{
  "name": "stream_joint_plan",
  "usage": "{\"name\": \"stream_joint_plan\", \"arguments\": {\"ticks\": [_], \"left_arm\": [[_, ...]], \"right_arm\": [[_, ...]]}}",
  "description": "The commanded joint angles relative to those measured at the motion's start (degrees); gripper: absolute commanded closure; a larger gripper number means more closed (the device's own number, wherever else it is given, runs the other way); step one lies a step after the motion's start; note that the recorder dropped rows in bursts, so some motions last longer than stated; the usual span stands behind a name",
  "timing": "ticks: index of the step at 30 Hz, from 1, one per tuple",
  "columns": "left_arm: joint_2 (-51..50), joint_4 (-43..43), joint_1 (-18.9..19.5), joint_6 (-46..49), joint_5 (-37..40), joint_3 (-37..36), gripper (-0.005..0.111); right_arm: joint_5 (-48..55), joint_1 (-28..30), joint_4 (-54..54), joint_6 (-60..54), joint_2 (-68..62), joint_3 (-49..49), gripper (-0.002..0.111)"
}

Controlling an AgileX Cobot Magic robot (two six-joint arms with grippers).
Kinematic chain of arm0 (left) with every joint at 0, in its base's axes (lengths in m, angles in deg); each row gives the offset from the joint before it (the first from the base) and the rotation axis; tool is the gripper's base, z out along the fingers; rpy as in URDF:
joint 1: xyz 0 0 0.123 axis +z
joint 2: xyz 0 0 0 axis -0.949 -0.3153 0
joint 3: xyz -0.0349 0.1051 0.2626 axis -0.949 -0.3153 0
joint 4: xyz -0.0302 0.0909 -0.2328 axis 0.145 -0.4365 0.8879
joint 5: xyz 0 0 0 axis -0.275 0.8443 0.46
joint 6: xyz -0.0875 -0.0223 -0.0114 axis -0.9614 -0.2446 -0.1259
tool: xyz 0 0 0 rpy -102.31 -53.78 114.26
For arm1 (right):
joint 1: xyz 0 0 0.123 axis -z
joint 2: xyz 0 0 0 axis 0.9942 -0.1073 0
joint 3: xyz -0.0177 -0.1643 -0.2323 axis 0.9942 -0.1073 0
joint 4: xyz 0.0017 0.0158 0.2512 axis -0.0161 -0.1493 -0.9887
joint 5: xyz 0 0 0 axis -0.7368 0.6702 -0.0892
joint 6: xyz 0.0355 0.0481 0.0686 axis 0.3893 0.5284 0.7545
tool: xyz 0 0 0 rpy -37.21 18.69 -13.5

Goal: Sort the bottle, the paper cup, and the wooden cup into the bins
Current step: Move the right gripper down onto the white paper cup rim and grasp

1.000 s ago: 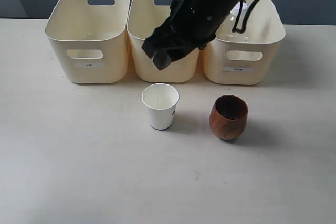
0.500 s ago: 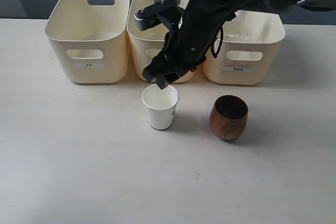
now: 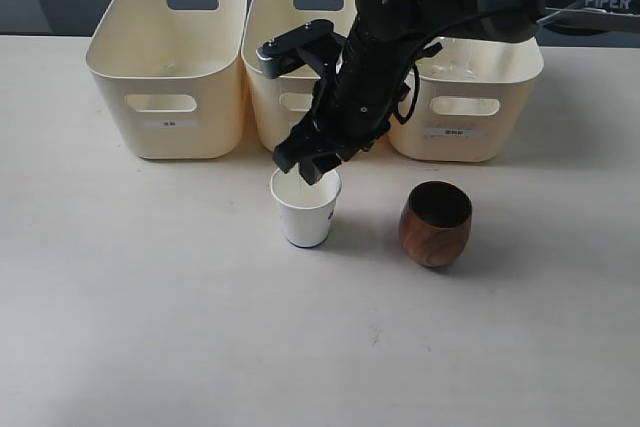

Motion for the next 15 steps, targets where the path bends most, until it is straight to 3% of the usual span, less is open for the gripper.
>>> {"name": "stream_joint_plan", "arguments": {"ticks": [1, 15], "left_arm": [[0.3, 0.2, -0.2, -0.1, 0.1, -0.1, 0.107], [0.3, 0.2, -0.2, -0.1, 0.1, -0.1, 0.107]], "right_arm": [[0.1, 0.0, 0.4, 0.0, 0.2, -0.4, 0.055], [0.2, 0.0, 0.0, 1.3, 0.2, -0.4, 0.055]]}}
